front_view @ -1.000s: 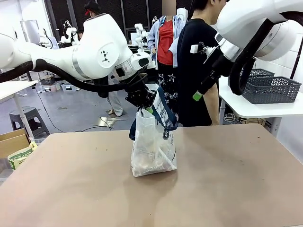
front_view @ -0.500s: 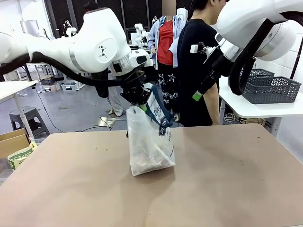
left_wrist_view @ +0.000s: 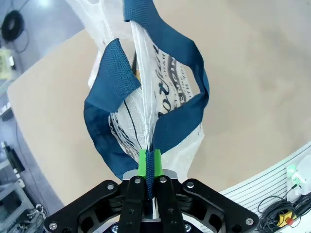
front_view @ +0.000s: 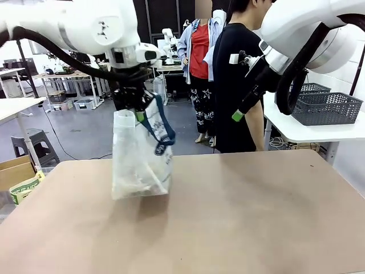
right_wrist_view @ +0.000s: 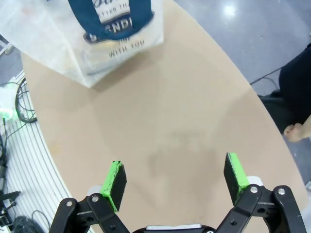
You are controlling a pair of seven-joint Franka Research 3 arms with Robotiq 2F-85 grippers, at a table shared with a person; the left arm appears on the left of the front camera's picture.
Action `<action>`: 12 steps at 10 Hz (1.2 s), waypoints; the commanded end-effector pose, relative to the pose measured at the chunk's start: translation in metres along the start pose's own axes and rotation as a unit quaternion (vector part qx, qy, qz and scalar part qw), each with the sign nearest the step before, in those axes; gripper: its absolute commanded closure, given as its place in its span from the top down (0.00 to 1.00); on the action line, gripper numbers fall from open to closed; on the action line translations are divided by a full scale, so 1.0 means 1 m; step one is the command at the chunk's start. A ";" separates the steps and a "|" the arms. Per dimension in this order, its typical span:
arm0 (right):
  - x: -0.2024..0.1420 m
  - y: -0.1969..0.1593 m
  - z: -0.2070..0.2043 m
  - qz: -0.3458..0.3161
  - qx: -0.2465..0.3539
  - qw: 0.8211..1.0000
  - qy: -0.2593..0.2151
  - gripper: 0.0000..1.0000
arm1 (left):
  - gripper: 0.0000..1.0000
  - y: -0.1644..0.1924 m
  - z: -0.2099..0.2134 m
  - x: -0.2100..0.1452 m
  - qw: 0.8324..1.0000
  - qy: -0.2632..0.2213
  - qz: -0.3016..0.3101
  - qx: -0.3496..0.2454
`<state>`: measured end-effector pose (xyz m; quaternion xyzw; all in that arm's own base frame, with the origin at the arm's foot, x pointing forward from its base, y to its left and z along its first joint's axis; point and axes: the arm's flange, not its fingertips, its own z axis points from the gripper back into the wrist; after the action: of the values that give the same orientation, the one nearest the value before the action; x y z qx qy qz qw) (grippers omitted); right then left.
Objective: Transfer purchased items from the store into the shopping bag.
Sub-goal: Move the Reusable shopping bag to the right side of the table.
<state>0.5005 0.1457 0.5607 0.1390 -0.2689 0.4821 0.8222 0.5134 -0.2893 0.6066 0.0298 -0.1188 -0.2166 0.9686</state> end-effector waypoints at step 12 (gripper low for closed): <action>0.000 0.000 -0.001 -0.005 -0.002 1.000 0.005 1.00 | 0.00 0.177 0.052 -0.125 0.994 -0.042 0.077 0.071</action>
<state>0.5005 0.1458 0.5609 0.1389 -0.2690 0.4820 0.8222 0.4723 -0.0735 0.6463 0.0825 -0.1498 -0.1269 0.9771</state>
